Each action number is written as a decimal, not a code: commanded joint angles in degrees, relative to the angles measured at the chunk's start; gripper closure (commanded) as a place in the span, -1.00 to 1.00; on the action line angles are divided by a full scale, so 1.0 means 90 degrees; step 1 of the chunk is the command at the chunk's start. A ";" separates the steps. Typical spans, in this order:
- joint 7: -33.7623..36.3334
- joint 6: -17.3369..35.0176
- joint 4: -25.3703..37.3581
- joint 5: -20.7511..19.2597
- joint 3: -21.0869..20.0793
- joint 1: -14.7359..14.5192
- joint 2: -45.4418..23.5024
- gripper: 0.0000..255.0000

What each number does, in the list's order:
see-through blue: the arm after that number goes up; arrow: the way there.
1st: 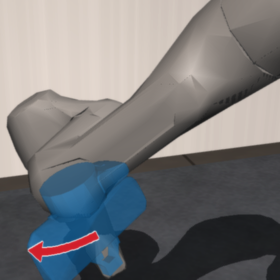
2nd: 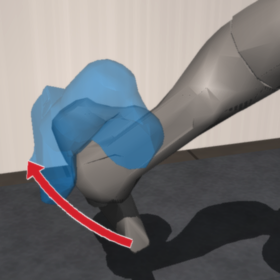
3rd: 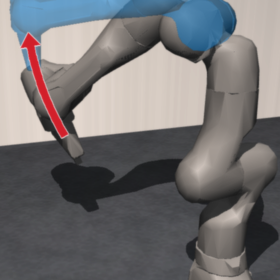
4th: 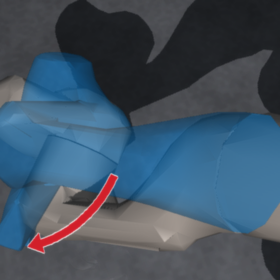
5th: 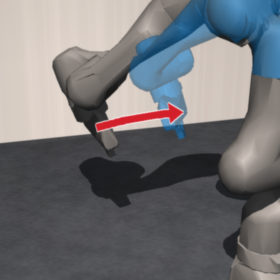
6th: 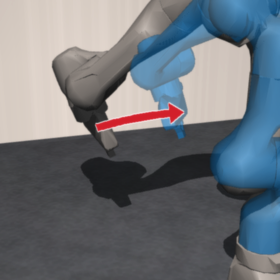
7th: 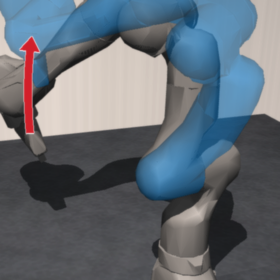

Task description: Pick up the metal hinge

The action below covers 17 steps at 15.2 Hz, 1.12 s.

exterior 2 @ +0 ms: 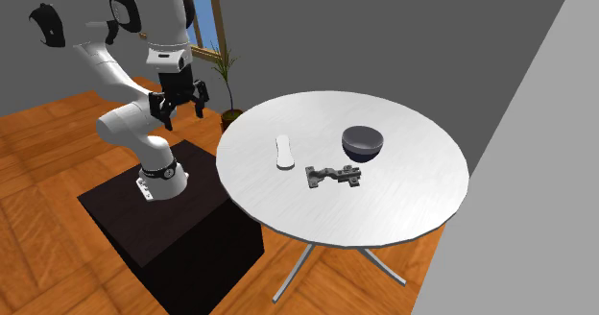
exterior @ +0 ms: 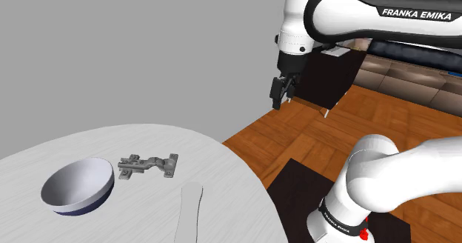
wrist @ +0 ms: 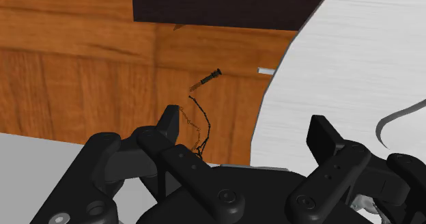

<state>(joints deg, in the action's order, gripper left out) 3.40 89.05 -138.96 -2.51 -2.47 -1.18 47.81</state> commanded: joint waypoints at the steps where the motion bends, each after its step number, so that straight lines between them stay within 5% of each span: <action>1: 0.0000 0.0000 0.0000 0.0000 0.0000 0.0000 0.0000 -1.00; 17: -0.0223 0.3038 0.0418 0.0464 -0.0580 -0.0652 -0.3063 -1.00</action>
<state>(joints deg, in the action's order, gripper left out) 1.53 114.60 -135.87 1.53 -7.30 -6.71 22.41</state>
